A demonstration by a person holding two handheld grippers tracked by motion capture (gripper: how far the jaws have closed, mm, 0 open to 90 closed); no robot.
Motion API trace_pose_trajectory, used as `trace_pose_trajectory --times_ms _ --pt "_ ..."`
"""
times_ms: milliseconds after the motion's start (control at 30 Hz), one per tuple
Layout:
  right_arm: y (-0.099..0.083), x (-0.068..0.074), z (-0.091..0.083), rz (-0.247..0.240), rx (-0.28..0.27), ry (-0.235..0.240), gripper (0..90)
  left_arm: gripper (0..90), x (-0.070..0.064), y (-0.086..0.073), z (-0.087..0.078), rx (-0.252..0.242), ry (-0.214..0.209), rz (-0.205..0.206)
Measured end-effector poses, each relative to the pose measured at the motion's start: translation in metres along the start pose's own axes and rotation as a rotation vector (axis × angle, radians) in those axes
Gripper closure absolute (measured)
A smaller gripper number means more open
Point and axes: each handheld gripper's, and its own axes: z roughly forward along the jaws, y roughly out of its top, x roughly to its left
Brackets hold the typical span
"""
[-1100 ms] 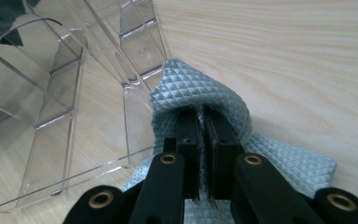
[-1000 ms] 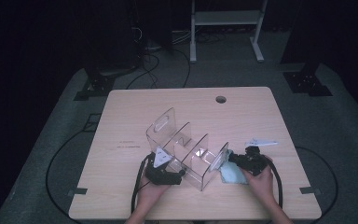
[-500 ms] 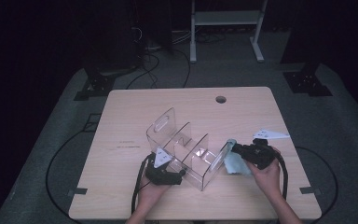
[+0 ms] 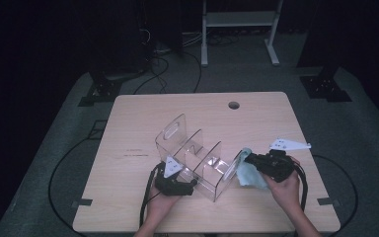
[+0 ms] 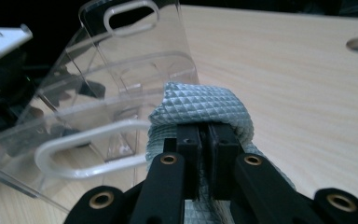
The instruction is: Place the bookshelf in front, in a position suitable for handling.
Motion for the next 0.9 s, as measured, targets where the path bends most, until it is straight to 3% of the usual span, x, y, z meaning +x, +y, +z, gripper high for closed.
trace_pose_trajectory --times_ms 400,533,767,900 --pt "-0.048 -0.002 0.031 0.040 0.141 0.020 85.1 8.3 0.000 0.000 0.000 -0.001 -0.004 0.002" --pt "-0.049 0.017 0.029 0.018 0.144 0.057 85.1 8.3 0.000 0.000 0.001 -0.003 0.000 -0.005" --pt "-0.044 0.056 0.016 -0.065 0.123 0.111 85.1 8.2 -0.002 0.000 0.001 -0.005 0.001 -0.008" --pt "-0.049 0.066 0.016 -0.085 0.126 0.134 85.1 7.8 -0.003 0.001 0.002 -0.013 -0.005 -0.005"
